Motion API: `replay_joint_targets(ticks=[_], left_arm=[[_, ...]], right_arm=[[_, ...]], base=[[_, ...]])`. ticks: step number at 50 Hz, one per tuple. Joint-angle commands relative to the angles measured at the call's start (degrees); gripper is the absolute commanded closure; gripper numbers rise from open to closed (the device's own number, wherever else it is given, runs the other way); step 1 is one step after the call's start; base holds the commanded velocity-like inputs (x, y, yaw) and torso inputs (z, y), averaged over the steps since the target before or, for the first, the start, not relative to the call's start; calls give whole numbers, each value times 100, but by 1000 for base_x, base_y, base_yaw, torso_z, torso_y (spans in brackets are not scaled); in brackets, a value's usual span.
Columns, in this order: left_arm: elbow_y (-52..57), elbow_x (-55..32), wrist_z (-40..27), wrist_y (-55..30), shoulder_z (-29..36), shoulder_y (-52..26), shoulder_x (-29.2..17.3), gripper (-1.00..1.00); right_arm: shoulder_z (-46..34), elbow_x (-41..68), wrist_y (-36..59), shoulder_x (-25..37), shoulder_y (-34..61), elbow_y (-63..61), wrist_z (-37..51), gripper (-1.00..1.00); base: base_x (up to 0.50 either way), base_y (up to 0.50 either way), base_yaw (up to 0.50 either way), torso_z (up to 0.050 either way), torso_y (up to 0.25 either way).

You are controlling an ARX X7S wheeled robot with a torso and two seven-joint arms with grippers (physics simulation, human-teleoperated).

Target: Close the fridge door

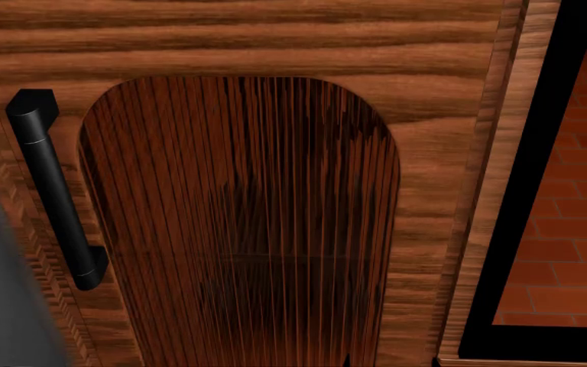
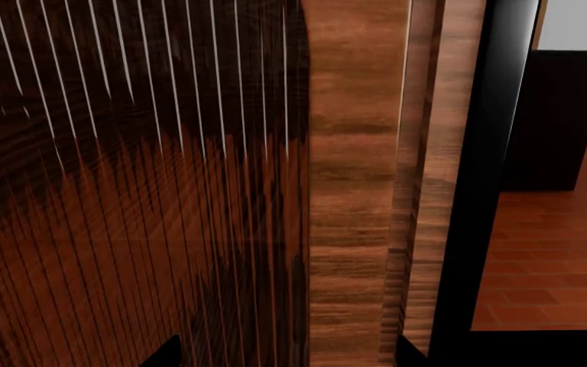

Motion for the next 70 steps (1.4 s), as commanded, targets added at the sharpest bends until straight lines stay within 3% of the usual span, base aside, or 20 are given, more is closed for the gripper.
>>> replay_joint_targets(ticks=[1,4,7,8,9,10,11,13,18,34,61,70], left_arm=[[-878,287,-115,-103,-200,-1146,-397,-100],[-1121,373,-86,-86,-126,-1434,-454,-100],[-153,161,34,-358,8,-893,-419,-100],[707,-384,11,-491,867,-34,-693,-100],[1566,476,870,-1096,8,826,166,-100],[2426,1194,1730,-1151,-53,1685,1026,-100],[3285,1218,2516,-1004,-39,2545,1459,-100],[4678,1205,2507,-870,-52,3894,1469,-100],[4593,1254,2655,-504,168,4546,1394,-100],[3567,1341,2439,-363,266,4056,1459,-100],[3088,1377,2199,-82,445,3892,1479,-100],[2939,1330,2067,-292,445,3391,1486,-100]], right_arm=[[-24,42,-31,9,20,14,22,-100],[-28,55,-37,10,33,25,28,-100],[-23,68,-69,19,23,36,33,-100],[1,112,-6,118,-213,-268,60,-100],[6,132,46,137,-249,-364,77,-100],[6,142,52,146,-280,-402,86,-100],[-3,135,66,155,-301,-438,98,-100],[-12,141,85,171,-332,-493,111,-100],[-16,165,87,189,-343,-513,128,-100],[-73,195,117,218,-225,-402,149,-100],[-115,260,67,283,-251,-445,230,-100],[-136,274,64,295,-241,-452,258,-100]], base=[[0,0,0,0,0],[0,0,0,0,0],[0,0,0,0,0],[0,0,0,0,0],[0,0,0,0,0],[0,0,0,0,0],[0,0,0,0,0],[0,0,0,0,0],[0,0,0,0,0],[0,0,0,0,0],[0,0,0,0,0],[0,0,0,0,0]])
